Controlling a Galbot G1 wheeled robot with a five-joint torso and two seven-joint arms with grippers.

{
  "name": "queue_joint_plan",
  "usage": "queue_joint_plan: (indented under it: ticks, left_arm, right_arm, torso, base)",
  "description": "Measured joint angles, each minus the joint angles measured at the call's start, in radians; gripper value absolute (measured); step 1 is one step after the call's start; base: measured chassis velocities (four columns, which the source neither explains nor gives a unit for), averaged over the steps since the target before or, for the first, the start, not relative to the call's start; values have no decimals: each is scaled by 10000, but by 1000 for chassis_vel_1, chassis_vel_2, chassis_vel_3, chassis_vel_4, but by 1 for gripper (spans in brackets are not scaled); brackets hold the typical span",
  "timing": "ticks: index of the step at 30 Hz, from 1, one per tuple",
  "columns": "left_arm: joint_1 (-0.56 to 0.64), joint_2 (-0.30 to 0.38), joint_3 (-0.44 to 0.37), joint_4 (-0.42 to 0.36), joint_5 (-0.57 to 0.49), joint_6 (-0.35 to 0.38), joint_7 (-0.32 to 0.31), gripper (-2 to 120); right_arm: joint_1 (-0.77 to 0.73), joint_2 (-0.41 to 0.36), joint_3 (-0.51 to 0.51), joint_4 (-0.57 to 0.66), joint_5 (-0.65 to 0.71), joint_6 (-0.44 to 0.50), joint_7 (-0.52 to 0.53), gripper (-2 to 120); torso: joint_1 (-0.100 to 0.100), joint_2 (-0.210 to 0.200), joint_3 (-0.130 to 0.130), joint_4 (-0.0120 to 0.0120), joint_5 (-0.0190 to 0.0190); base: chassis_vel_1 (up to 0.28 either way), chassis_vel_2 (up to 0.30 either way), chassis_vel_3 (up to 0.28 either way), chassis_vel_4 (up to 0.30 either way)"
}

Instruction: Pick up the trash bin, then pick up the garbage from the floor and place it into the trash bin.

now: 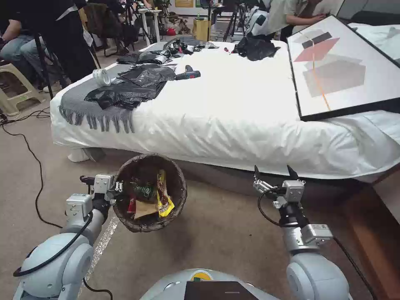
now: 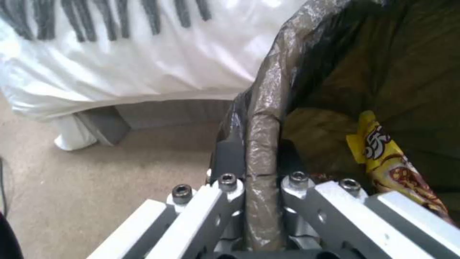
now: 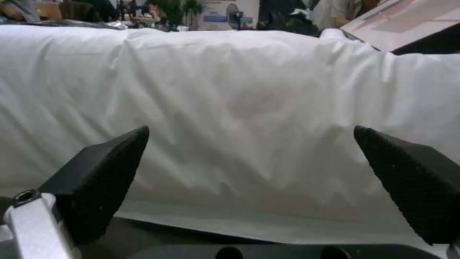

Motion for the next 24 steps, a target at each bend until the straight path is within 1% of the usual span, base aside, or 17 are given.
queue_joint_plan:
  ticks: [2, 12, 24]
  left_arm:
    - [17, 3, -5, 0, 8, 0, 1, 3]
    - [74, -32, 4, 0, 52, 0, 30, 3]
    - [109, -72, 25, 0, 77, 0, 43, 3]
  right_arm:
    - [20, -53, 3, -1, 62, -53, 13, 100]
    - [188, -168, 17, 0, 314, -321, 114, 100]
    - [325, -203, -17, 2, 411, -471, 140, 100]
  torso:
    - [0, 0, 0, 3, 0]
    - [0, 0, 0, 0, 0]
    - [1, 0, 0, 1, 0]
  base:
    - [0, 0, 0, 0]
    - [4, 4, 4, 6]
    - [47, 53, 45, 53]
